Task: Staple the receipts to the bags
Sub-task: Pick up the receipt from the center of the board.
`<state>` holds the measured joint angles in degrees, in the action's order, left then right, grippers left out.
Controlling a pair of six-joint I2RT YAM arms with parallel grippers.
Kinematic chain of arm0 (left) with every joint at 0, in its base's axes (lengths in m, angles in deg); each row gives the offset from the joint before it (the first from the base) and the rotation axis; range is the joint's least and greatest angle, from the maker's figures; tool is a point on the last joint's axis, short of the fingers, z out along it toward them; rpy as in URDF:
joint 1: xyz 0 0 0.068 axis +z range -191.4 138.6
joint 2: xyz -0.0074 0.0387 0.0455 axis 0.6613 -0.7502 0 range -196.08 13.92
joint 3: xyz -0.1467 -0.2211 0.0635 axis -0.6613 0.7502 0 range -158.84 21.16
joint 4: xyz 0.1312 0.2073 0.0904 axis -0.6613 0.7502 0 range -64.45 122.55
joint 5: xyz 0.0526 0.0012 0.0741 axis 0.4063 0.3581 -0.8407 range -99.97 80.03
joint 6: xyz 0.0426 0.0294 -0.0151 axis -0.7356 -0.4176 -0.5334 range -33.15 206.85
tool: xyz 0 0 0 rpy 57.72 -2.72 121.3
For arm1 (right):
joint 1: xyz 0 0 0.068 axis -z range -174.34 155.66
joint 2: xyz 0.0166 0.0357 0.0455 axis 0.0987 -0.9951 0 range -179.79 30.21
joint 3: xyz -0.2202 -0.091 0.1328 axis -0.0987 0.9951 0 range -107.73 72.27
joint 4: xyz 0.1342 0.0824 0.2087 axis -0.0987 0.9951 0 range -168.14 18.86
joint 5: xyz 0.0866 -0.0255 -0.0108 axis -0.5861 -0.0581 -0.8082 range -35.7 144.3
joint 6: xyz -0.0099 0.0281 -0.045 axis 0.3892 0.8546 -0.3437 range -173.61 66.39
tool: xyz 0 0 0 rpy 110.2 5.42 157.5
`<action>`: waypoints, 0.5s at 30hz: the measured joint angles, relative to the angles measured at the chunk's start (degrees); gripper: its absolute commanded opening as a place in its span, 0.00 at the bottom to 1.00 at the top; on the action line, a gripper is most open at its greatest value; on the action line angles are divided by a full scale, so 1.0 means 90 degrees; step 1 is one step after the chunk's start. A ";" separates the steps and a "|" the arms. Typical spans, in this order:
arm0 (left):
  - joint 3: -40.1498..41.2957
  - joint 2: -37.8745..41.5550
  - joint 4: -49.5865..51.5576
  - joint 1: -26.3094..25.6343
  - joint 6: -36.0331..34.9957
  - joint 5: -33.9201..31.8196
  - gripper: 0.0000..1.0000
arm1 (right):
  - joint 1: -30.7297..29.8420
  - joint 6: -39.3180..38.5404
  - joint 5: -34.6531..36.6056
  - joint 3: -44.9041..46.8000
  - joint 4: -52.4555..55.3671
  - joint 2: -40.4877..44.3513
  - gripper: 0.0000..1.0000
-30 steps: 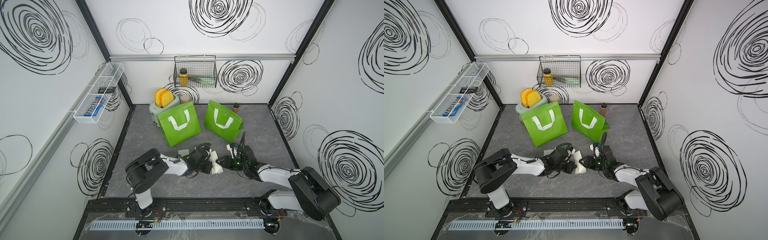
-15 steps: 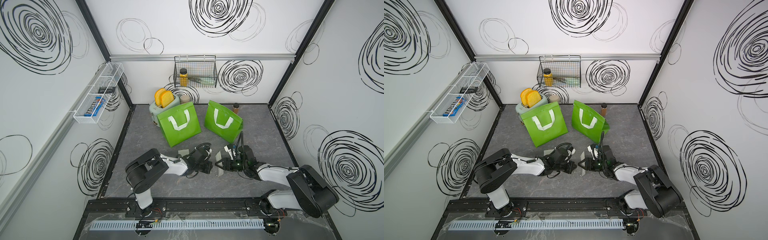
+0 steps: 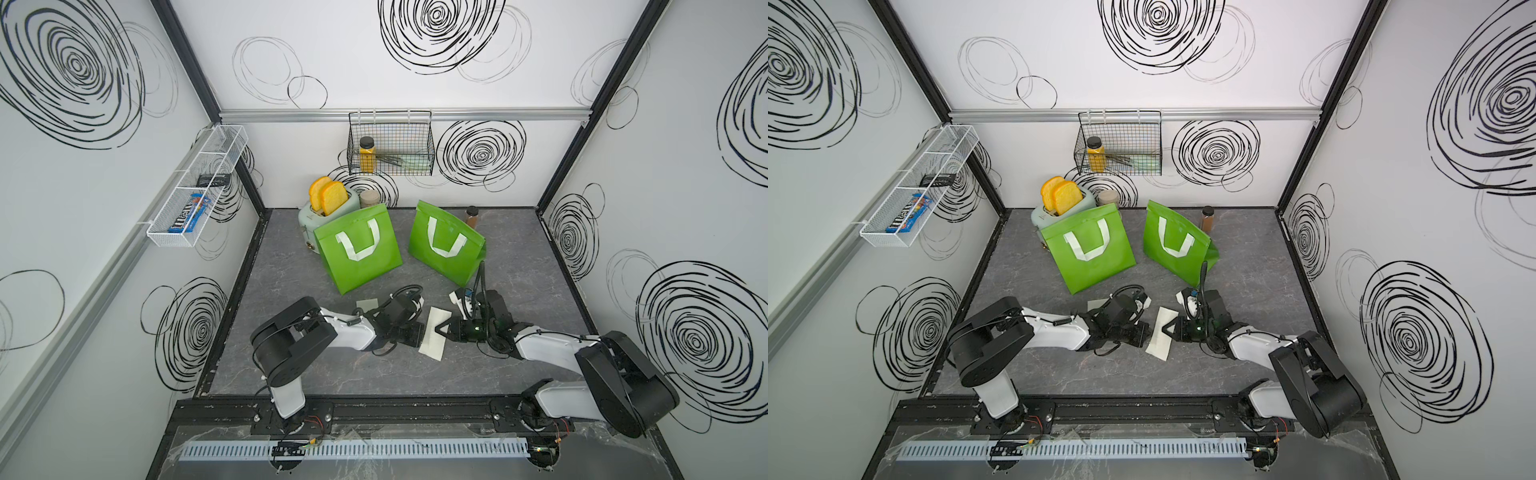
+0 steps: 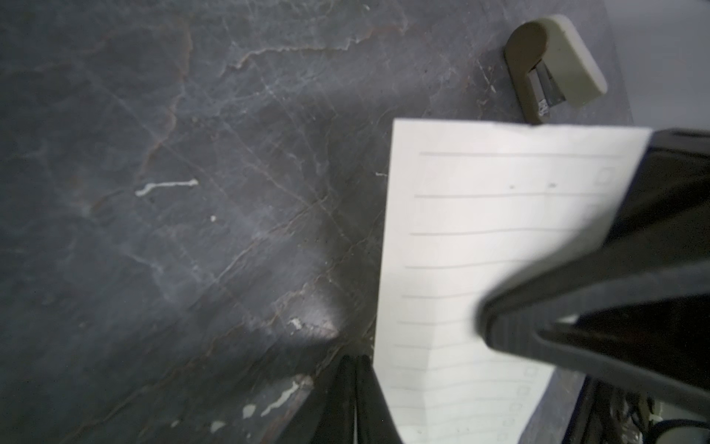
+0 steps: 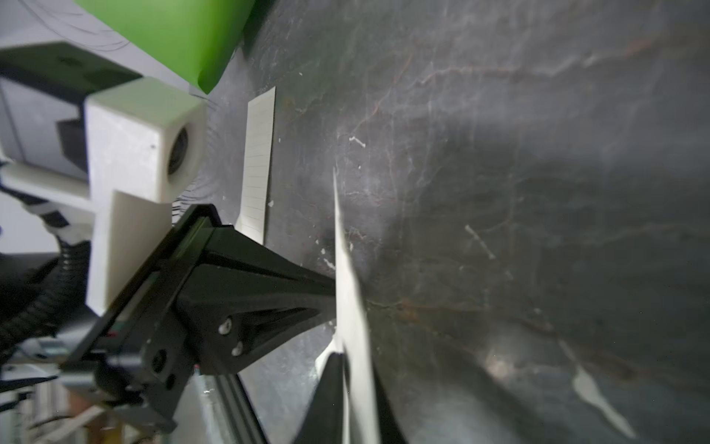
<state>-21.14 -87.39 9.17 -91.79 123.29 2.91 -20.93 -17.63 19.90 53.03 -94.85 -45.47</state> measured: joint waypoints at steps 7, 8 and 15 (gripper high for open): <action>0.0206 0.0534 0.0369 0.0374 0.0061 0.0180 0.36 | 0.0124 -0.0039 0.0036 -0.0097 0.0347 0.0270 0.00; 0.0253 0.0736 0.0440 0.0498 0.0073 0.0209 0.42 | 0.0136 -0.0044 0.0039 -0.0124 0.0415 0.0374 0.00; -0.0357 0.1860 0.1018 0.1292 -0.0027 0.0362 0.76 | 0.0270 -0.0231 0.0318 -0.0770 0.1231 0.1486 0.00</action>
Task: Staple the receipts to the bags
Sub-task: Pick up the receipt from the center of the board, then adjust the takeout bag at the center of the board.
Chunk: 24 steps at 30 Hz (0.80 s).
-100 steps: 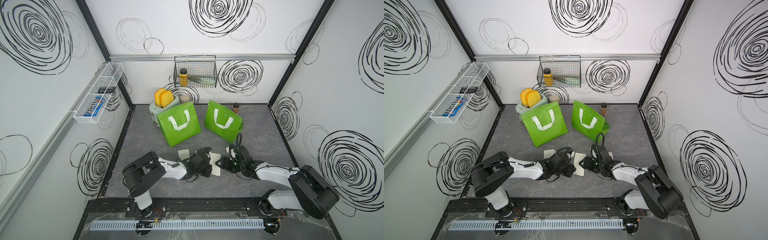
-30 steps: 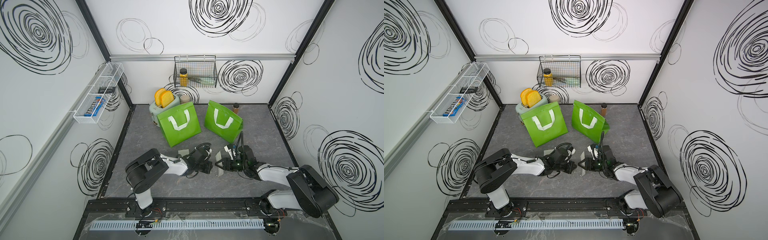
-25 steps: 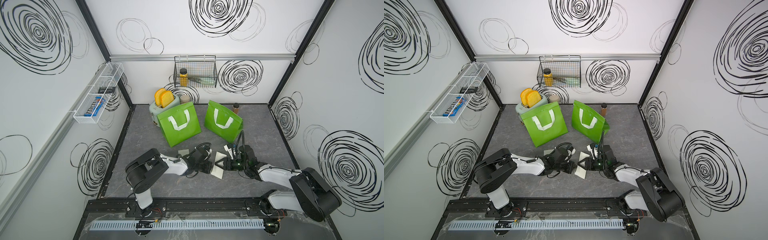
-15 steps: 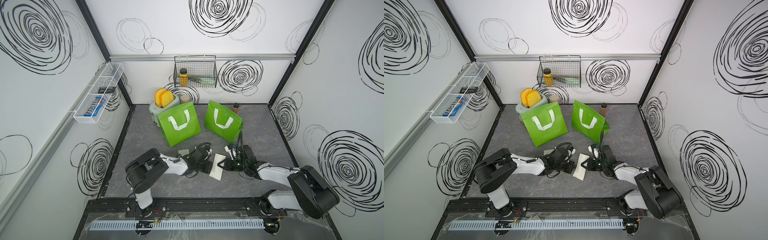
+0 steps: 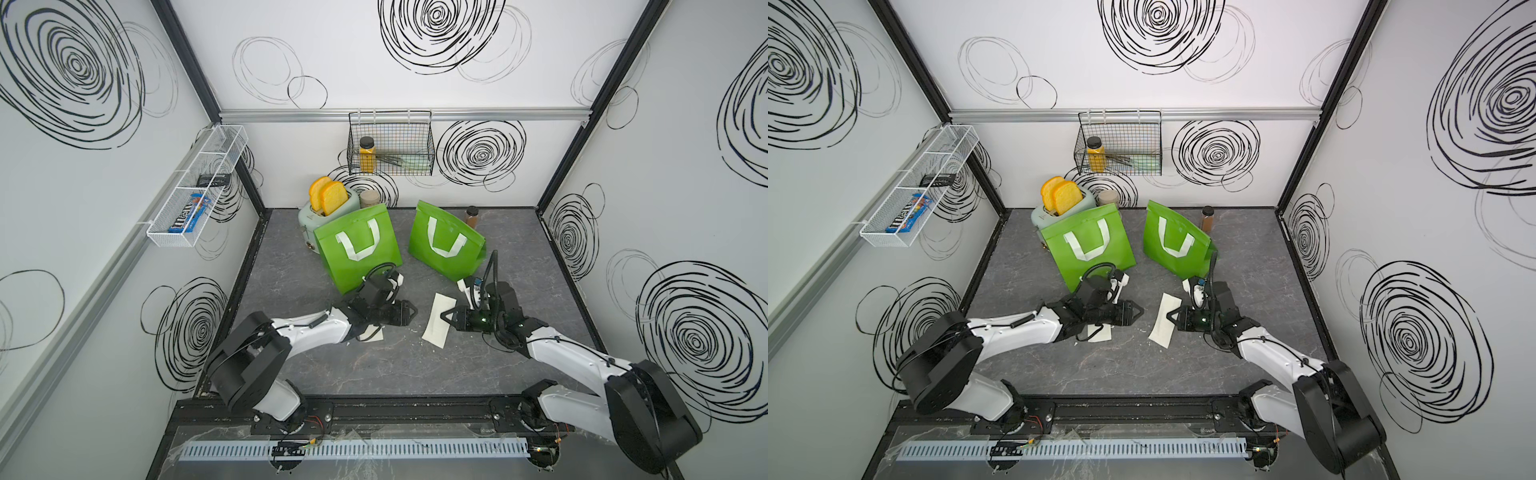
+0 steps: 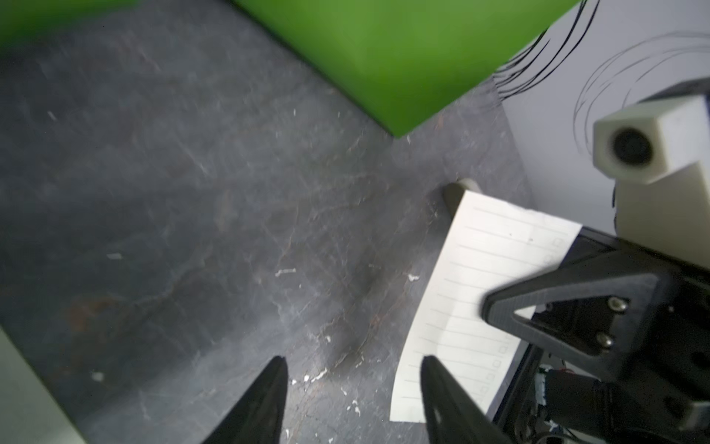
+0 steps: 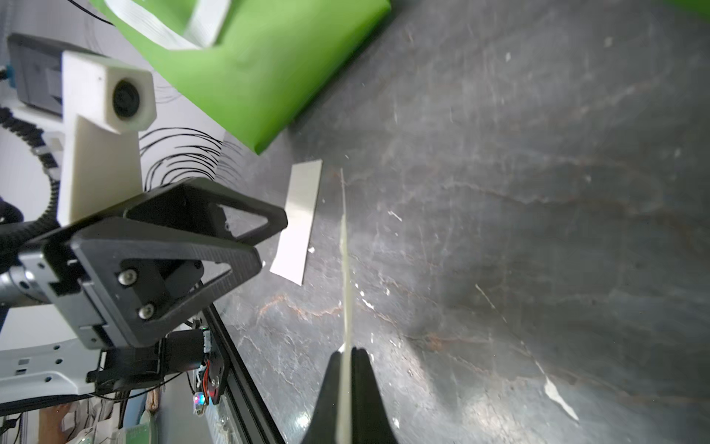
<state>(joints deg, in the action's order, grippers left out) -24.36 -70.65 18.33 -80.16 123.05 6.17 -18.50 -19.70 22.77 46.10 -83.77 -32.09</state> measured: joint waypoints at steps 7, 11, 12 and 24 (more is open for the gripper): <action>-0.2555 -0.0539 0.0435 0.0386 -0.0590 -0.0306 0.85 | 0.0146 -0.0114 0.0321 -0.0287 0.0447 0.0967 0.00; -0.4097 -0.1494 0.0517 0.0602 -0.0804 -0.0471 0.96 | 0.0177 -0.0114 0.0471 -0.0376 0.0801 0.1360 0.00; -0.4459 -0.1775 0.0556 0.0653 -0.0811 -0.0525 0.96 | 0.0177 -0.0114 0.0495 -0.0420 0.0896 0.1433 0.00; -0.7968 -0.4794 0.1515 0.0996 -0.0342 -0.1141 0.96 | 0.0182 -0.0114 0.0641 -0.0670 0.1460 0.1904 0.00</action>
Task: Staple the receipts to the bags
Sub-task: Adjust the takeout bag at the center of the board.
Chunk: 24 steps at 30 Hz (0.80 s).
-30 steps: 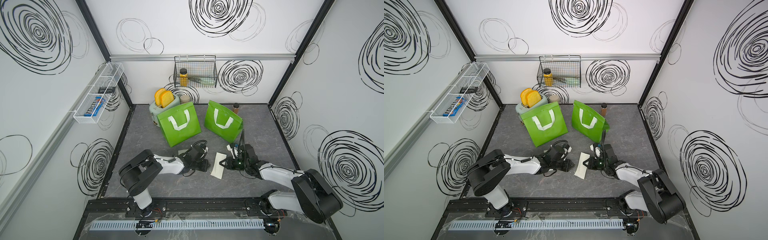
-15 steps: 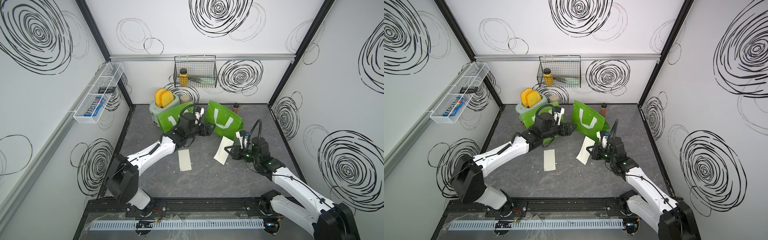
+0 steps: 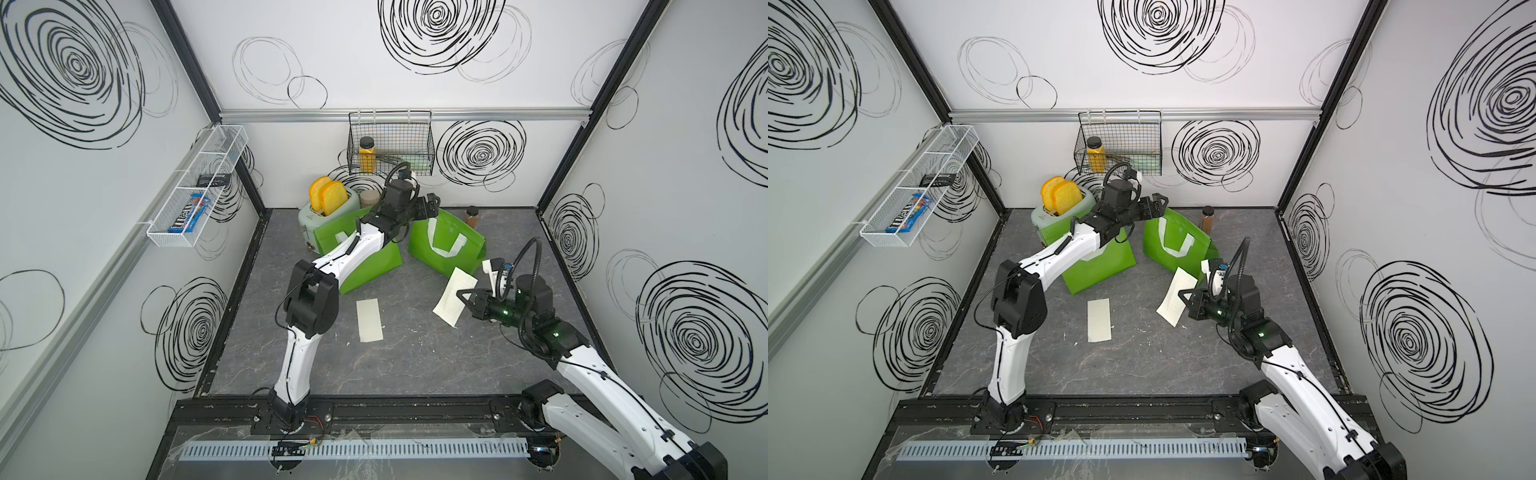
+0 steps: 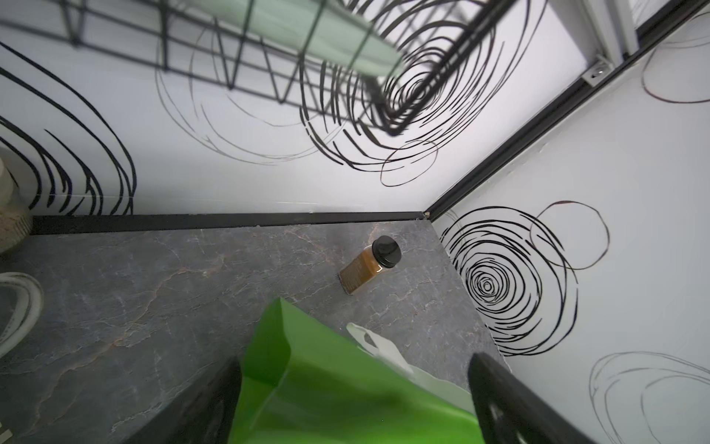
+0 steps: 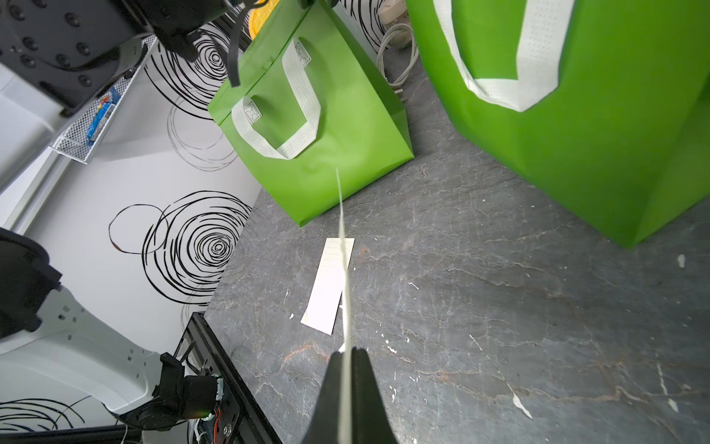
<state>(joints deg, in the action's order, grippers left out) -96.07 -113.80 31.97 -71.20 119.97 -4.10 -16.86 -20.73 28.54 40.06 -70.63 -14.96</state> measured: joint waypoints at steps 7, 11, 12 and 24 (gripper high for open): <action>0.0010 -0.0219 -0.0226 0.0146 0.0158 0.0678 0.88 | 0.0177 -0.0080 0.0153 0.0000 0.0262 0.0267 0.00; 0.1105 0.0316 -0.0797 0.0134 0.0206 0.1086 0.84 | 0.0491 -0.0126 0.0107 0.0002 0.0270 0.0372 0.00; 0.1467 0.0529 -0.0969 0.0112 0.0240 0.1173 0.83 | 0.0559 -0.0141 0.0080 0.0002 0.0270 0.0369 0.00; 0.3735 0.2169 -0.1719 -0.0731 0.0420 0.1518 0.81 | 0.0894 -0.0474 -0.0007 -0.0034 0.0398 0.0053 0.00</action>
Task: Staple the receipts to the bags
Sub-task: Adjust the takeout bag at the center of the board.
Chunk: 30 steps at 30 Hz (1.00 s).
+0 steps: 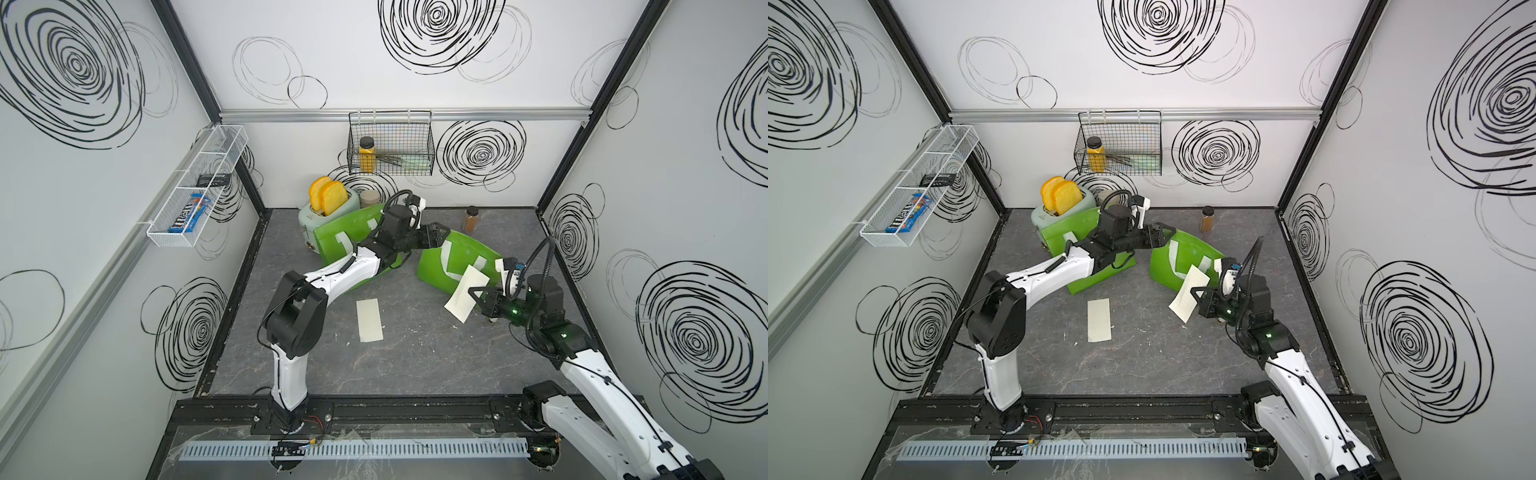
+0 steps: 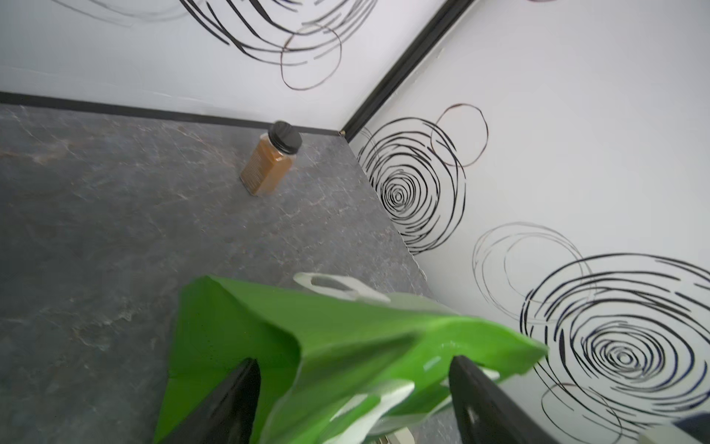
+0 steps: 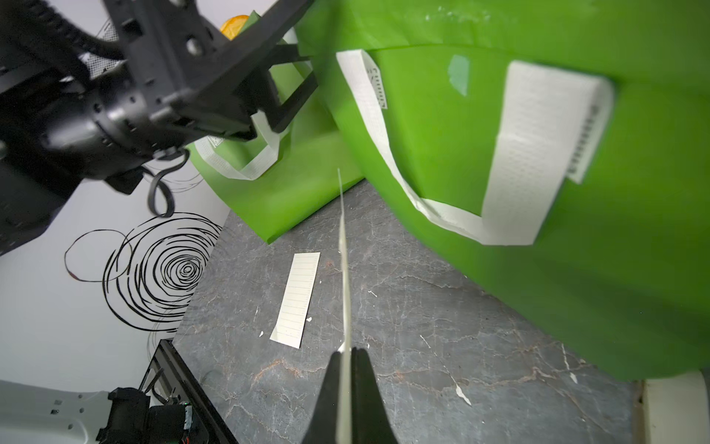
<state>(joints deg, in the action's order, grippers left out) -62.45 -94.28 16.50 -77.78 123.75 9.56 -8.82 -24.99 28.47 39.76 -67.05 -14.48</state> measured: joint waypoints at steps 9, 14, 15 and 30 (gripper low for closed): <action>0.0903 0.0772 0.0036 -0.0289 0.0053 -0.0097 0.81 | 0.0233 -0.0291 0.0185 -0.0277 0.0097 -0.0316 0.00; 0.1343 0.1455 0.0459 -0.0454 -0.0192 -0.0483 0.85 | 0.0238 -0.0423 0.0097 -0.0347 0.0102 -0.0345 0.00; 0.1345 0.1566 0.0583 -0.0449 -0.0279 -0.0559 0.85 | 0.0238 -0.0442 0.0087 -0.0350 0.0100 -0.0342 0.00; -0.1443 0.0015 0.1467 0.0126 -0.2222 0.0401 0.83 | 0.0255 -0.1037 0.0299 -0.0534 0.0104 -0.0299 0.00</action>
<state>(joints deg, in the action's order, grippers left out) -75.44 -94.15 29.70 -76.64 103.75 13.17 -6.52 -34.32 31.16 34.95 -66.11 -17.16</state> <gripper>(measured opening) 0.840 0.029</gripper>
